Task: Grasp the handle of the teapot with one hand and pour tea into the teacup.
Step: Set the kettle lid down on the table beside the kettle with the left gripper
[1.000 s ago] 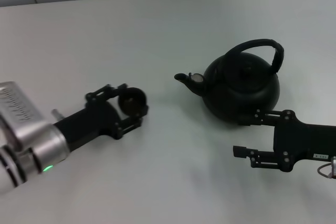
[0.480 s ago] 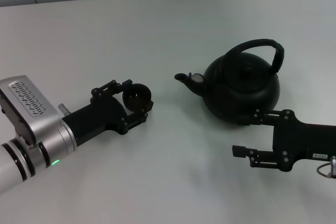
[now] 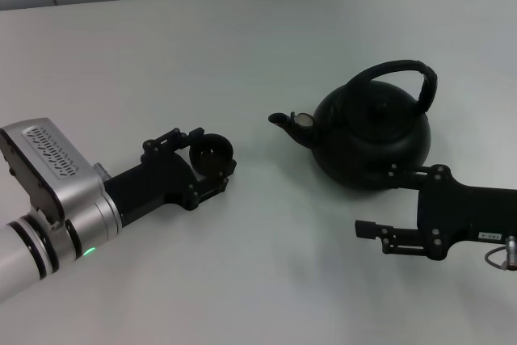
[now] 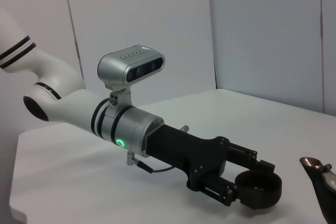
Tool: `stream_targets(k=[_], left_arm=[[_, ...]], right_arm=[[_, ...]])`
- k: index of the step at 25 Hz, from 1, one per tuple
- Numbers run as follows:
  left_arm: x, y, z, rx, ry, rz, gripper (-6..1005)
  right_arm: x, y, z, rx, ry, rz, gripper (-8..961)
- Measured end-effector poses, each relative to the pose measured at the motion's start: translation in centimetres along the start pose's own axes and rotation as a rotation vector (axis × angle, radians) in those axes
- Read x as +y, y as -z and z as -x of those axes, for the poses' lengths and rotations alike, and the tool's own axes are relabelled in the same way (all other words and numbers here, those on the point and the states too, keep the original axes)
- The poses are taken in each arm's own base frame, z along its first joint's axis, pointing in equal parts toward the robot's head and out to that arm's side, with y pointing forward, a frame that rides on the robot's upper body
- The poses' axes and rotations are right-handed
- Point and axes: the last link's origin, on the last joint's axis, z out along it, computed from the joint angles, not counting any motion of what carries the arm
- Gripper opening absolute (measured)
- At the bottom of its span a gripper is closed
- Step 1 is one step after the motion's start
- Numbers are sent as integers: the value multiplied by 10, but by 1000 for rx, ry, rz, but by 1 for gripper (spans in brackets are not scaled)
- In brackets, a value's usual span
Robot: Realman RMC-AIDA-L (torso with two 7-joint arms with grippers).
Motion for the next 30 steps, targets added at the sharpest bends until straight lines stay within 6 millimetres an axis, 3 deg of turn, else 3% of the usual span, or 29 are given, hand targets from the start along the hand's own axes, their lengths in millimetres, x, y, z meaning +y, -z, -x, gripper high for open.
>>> stream_targets(k=[21, 27, 30], left_arm=[[3, -4, 1, -6, 6, -12, 718], [4, -4, 1, -9, 9, -12, 813], [3, -3, -1, 9, 18, -20, 813]], right_arm=[[-1, -3, 1, -1, 0, 3, 686], [-1, -3, 1, 0, 0, 3, 680], [-1, -3, 1, 0, 0, 4, 679]])
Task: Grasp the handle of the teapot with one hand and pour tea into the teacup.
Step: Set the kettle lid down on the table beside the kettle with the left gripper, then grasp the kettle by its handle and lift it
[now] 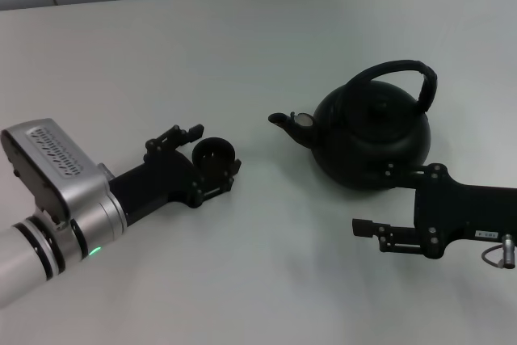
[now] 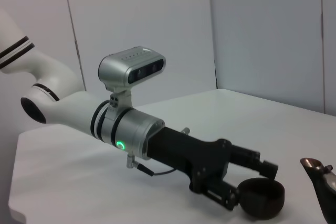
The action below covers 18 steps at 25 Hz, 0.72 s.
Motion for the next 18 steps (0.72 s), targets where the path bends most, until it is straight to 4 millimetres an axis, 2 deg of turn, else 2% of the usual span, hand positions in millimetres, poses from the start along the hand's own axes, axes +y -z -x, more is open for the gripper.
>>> stream_targets(k=[5, 8, 9, 10, 12, 13, 16, 18], left_arm=[[-1, 14, -7, 104, 27, -11, 812], [-6, 34, -16, 215, 51, 5, 812], [-8, 54, -12, 252, 82, -2, 812], [-9, 60, -13, 269, 88, -1, 812], [-13, 89, -12, 316, 111, 0, 812], [-14, 97, -12, 327, 115, 4, 812], [-18, 138, -9, 308, 120, 44, 812], [-20, 153, -5, 271, 115, 63, 812]], right_arm=[[1, 1, -1, 0, -3, -3, 680], [1, 1, -1, -1, -5, -3, 680], [1, 1, -1, -1, -5, -4, 679], [1, 1, -1, -1, -5, -4, 679], [0, 1, -1, 1, -4, -5, 679], [0, 1, -1, 1, -3, -5, 679], [-1, 1, -1, 4, -2, -8, 680], [-1, 1, -1, 4, -2, -9, 680]])
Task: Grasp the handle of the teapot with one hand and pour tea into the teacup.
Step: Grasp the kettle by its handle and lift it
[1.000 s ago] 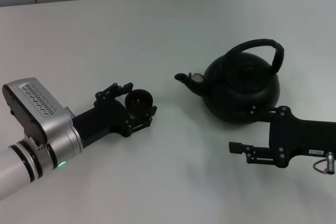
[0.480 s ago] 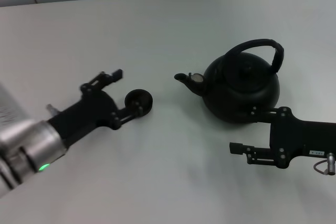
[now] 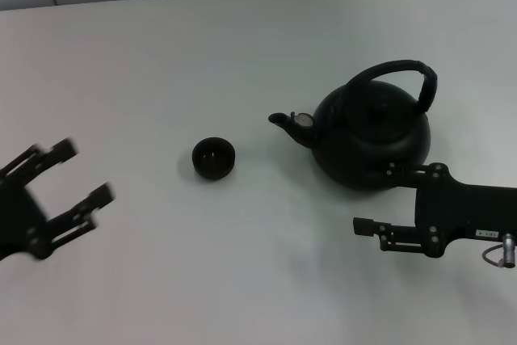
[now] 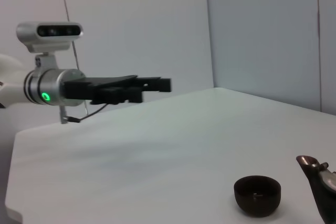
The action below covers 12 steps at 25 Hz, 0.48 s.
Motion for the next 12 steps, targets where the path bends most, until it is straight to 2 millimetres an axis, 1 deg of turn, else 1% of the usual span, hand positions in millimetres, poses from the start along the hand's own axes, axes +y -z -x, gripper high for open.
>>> stream_targets(k=[4, 8, 12], left_arm=[[-9, 25, -4, -51, -1, -11, 812], [-13, 32, -7, -84, -20, 13, 813], [-12, 33, 0, -187, -57, 68, 813]], right_arm=[[0, 0, -1, 2, -1, -4, 680], [-1, -1, -1, 3, -5, -9, 680], [-1, -3, -4, 9, -15, -21, 680]])
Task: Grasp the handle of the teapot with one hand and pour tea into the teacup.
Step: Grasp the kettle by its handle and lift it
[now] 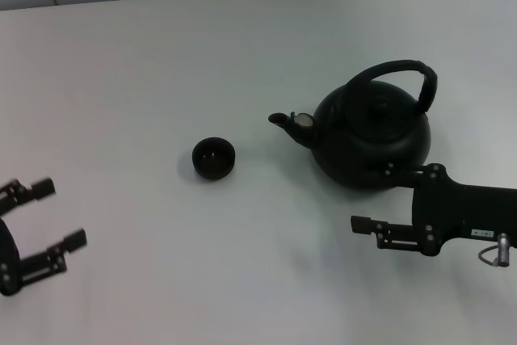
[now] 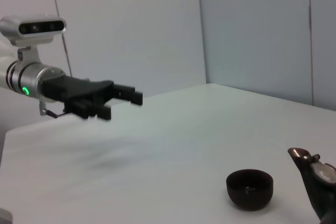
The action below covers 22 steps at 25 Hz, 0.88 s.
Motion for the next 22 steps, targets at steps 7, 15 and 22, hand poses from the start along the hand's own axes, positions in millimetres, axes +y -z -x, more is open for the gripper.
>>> stream_targets(k=[7, 15, 22], left_arm=[[-5, 3, 1, -59, -36, 4, 813], [-3, 0, 1, -45, -28, 4, 812], [0, -2, 2, -36, -12, 7, 812]], right_arm=[[2, 0, -2, -10, -13, -6, 680], [19, 0, -7, -203, 15, -138, 679], [42, -3, -30, -388, 35, -596, 679]])
